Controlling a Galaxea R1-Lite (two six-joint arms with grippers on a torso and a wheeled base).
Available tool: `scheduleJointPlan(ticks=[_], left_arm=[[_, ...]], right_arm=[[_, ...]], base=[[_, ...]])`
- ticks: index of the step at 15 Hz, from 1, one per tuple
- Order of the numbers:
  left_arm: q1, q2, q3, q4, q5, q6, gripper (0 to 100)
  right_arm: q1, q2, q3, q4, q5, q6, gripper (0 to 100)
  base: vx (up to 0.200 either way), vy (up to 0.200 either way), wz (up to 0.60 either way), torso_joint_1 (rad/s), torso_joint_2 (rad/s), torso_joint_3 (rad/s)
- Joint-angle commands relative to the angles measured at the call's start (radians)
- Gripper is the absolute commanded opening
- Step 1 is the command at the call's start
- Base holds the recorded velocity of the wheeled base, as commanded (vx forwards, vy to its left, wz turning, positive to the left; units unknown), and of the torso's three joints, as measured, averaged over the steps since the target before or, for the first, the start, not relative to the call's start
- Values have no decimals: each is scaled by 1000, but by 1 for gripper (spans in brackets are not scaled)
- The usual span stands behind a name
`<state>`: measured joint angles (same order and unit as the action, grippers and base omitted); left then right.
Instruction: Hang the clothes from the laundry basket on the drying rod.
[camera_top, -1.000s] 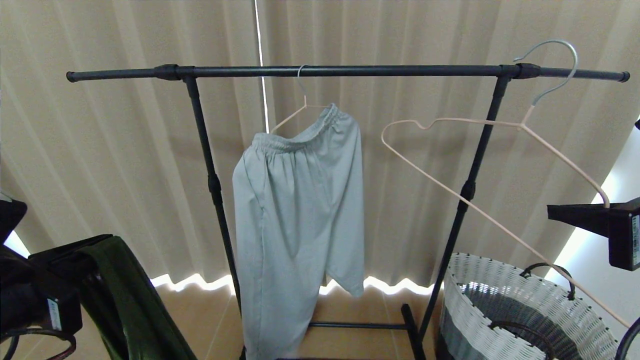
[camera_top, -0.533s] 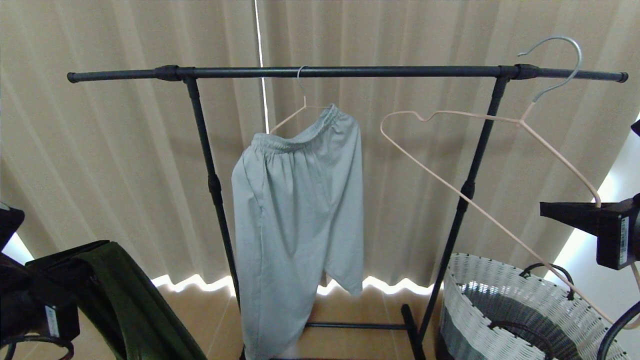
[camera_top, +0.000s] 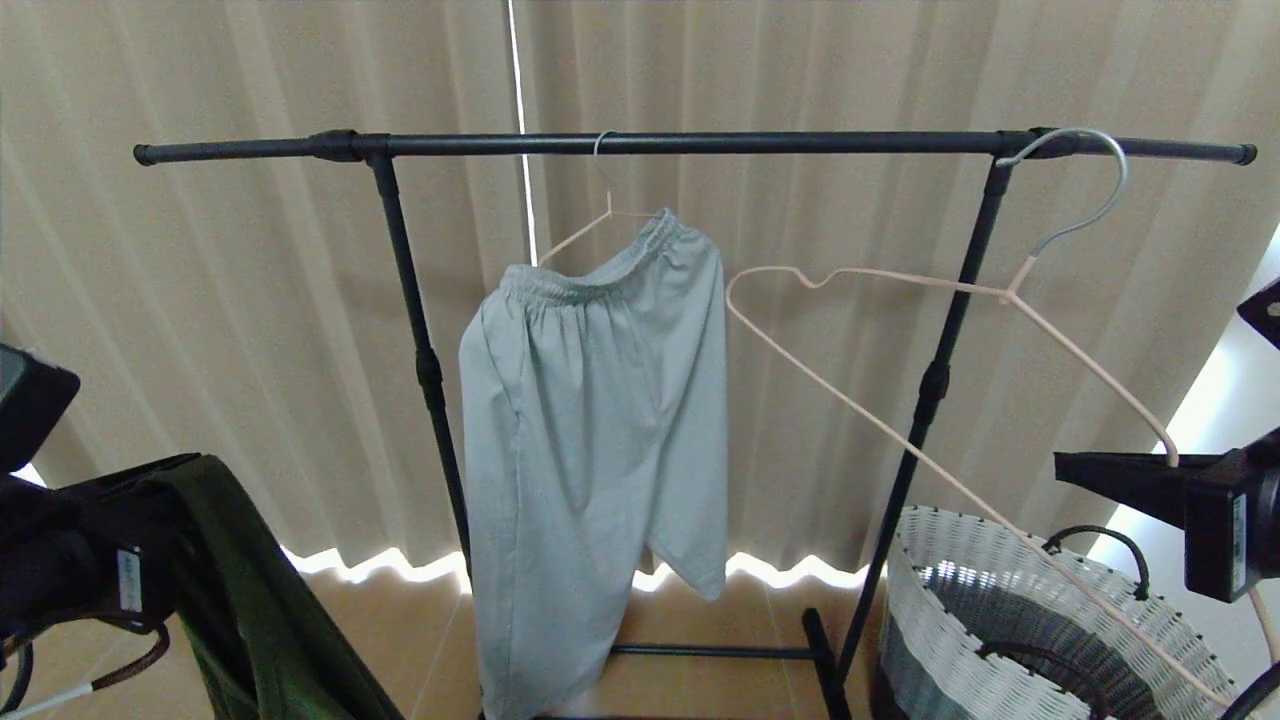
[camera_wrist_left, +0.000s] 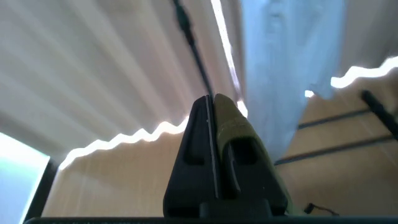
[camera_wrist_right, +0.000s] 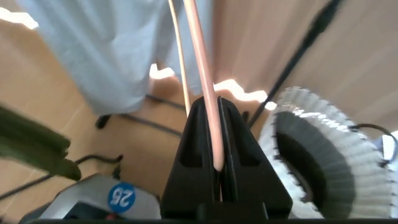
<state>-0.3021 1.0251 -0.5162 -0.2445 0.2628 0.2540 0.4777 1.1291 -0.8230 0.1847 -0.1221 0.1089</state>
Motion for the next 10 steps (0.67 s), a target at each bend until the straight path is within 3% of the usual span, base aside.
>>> scheduleJointPlan(ticks=[1,4,7,10], left_arm=[[0,98,-76,1,9,-13,0],[-28,227,-197,1,50,-67,0],[-138,400,-360,1,194,-210,0],[-193,518,-509,-1,294,-256,0]], right_arm=[[59,-14,18,-7,35,51,0],[93,-8,25,-40,116,83,0],[187,9,64,-94,156,110,0],[299,49,84,-148,154,187,0]], base=[[0,0,0,0,0,0],[0,0,0,0,0,0],[0,0,0,0,0,0],[0,0,0,0,0,0]])
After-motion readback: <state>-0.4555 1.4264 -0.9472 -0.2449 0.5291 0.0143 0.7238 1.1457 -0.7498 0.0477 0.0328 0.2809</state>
